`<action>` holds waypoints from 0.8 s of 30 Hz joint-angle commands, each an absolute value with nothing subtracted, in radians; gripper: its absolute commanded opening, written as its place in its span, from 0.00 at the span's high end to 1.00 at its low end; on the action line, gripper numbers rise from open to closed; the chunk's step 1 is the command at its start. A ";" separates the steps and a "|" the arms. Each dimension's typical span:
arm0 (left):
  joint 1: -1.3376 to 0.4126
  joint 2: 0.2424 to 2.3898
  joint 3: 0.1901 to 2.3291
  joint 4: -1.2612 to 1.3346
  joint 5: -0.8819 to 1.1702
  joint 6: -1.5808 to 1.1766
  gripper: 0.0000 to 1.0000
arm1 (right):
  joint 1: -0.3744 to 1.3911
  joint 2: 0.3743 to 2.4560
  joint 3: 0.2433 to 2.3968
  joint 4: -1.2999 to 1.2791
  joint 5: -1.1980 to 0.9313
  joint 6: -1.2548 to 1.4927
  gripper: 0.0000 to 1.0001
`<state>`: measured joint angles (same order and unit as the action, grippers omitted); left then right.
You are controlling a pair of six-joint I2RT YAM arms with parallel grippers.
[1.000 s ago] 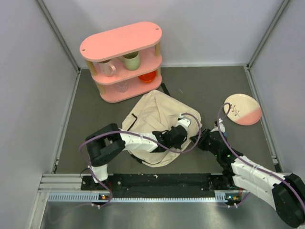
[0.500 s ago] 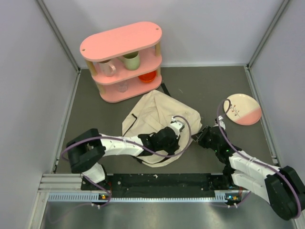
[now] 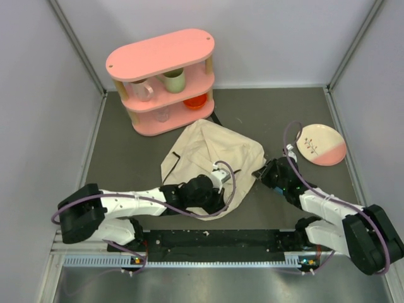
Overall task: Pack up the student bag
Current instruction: Zip the student bag at the center of the board.
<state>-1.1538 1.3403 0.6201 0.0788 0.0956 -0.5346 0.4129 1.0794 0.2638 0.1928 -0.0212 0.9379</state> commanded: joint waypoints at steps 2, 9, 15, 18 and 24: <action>-1.164 1.220 0.557 0.009 0.141 -0.575 1.00 | 0.377 1.082 0.360 0.250 -0.049 0.885 0.76; -1.164 1.175 0.613 0.014 0.075 -0.569 1.00 | 0.379 0.732 0.353 -0.087 -0.107 0.879 0.25; -1.169 1.221 0.692 0.026 0.138 -0.525 1.00 | 0.412 0.516 0.239 -0.135 -0.286 1.050 0.25; -1.175 1.230 0.716 0.018 0.167 -0.500 1.00 | 0.484 0.523 0.215 -0.146 -0.278 1.098 0.26; -1.184 1.227 0.742 0.005 0.181 -0.476 1.00 | 0.632 0.685 0.218 -0.008 -0.220 1.155 0.25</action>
